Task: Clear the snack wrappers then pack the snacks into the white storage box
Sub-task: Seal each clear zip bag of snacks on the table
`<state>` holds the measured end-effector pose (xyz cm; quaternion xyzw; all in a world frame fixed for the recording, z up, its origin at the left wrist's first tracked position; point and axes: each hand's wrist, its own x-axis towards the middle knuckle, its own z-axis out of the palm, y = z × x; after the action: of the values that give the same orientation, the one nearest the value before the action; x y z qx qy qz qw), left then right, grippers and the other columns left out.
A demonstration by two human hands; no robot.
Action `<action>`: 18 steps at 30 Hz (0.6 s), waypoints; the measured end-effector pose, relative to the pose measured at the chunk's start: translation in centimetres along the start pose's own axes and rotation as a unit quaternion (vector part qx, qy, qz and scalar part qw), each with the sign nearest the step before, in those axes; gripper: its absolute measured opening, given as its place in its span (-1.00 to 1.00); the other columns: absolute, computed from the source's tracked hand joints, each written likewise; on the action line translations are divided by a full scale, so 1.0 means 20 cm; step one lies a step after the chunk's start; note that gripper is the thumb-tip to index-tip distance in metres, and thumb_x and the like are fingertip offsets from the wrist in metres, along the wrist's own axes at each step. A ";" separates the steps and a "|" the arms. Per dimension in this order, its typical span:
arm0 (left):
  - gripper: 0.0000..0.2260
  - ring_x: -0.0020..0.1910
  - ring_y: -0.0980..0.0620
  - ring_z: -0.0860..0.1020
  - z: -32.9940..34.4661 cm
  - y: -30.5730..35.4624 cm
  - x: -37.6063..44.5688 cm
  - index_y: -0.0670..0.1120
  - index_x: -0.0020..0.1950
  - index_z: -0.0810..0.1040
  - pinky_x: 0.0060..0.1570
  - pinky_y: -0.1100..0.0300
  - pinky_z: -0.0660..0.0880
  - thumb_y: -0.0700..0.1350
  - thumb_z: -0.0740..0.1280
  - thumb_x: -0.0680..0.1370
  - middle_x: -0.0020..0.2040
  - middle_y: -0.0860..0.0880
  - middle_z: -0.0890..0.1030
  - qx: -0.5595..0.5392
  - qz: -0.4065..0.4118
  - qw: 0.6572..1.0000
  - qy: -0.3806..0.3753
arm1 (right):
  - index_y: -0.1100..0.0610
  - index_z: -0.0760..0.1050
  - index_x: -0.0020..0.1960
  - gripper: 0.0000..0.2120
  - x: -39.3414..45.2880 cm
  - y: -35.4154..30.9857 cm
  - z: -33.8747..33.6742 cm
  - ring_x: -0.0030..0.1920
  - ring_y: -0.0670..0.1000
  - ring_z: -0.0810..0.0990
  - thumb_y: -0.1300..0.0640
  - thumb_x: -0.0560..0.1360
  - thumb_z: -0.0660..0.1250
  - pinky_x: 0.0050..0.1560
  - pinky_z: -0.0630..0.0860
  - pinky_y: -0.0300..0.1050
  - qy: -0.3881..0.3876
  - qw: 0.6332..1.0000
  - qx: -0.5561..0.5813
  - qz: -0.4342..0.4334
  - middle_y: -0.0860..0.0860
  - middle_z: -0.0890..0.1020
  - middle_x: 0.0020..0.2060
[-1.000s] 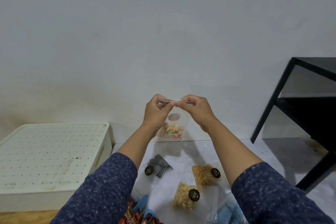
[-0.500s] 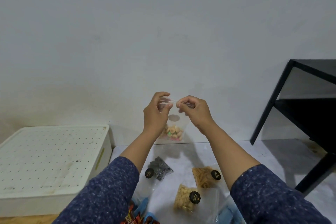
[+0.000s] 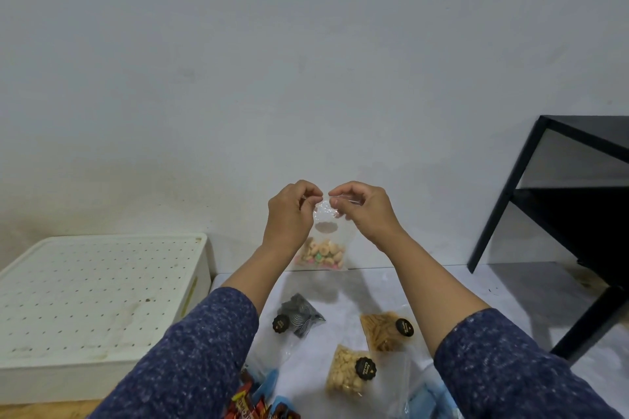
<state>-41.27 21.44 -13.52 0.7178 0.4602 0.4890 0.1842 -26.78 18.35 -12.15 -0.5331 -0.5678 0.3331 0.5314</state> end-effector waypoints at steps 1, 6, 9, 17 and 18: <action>-0.90 -0.22 0.06 0.57 0.00 0.00 0.00 -0.10 -0.14 0.59 -0.21 0.51 0.39 -0.27 0.32 0.51 -0.21 0.02 0.60 0.005 0.001 1.000 -0.002 | 0.12 0.61 -0.12 -0.90 0.00 0.00 0.00 -0.44 -0.14 0.57 0.30 0.43 0.42 -0.32 0.47 -0.37 -0.002 1.000 -0.006 -0.001 0.01 0.62 -0.31; -0.91 -0.20 0.05 0.51 -0.02 -0.02 0.01 -0.13 -0.10 0.59 -0.23 0.45 0.34 -0.23 0.29 0.54 -0.19 -0.02 0.58 0.034 0.004 0.999 -0.013 | 0.04 0.60 -0.10 -0.85 0.00 -0.02 0.01 -0.43 -0.17 0.57 0.28 0.44 0.40 -0.27 0.47 -0.39 -0.001 0.999 -0.045 -0.021 0.00 0.59 -0.34; -0.90 -0.19 0.05 0.45 -0.03 -0.04 0.02 -0.17 -0.06 0.57 -0.25 0.38 0.27 -0.21 0.26 0.57 -0.17 -0.04 0.54 0.071 0.026 0.997 -0.022 | 0.05 0.60 -0.11 -0.85 -0.01 -0.02 0.03 -0.43 -0.17 0.57 0.29 0.44 0.39 -0.21 0.52 -0.31 0.000 0.999 -0.049 -0.023 0.00 0.61 -0.33; -0.89 -0.18 0.05 0.48 -0.08 -0.07 -0.01 -0.16 0.02 0.59 -0.12 0.25 0.41 -0.22 0.29 0.56 -0.14 -0.10 0.60 0.085 0.069 0.994 -0.016 | 0.17 0.61 -0.02 -0.86 -0.02 -0.04 0.05 -0.44 -0.17 0.59 0.27 0.43 0.43 -0.24 0.55 -0.36 -0.009 0.998 -0.055 0.007 0.10 0.64 -0.28; -0.87 -0.17 0.03 0.52 -0.09 -0.07 -0.01 -0.11 0.06 0.56 -0.11 0.23 0.44 -0.25 0.29 0.55 -0.14 -0.09 0.61 0.078 0.085 0.993 -0.025 | 0.18 0.61 -0.01 -0.86 -0.02 -0.04 0.05 -0.44 -0.16 0.60 0.28 0.43 0.43 -0.26 0.55 -0.38 -0.007 0.999 -0.053 0.011 0.10 0.64 -0.28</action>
<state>-43.55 21.51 -13.76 0.7786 0.4292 0.4474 0.0971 -28.08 17.98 -11.74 -0.5644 -0.5826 0.3119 0.4947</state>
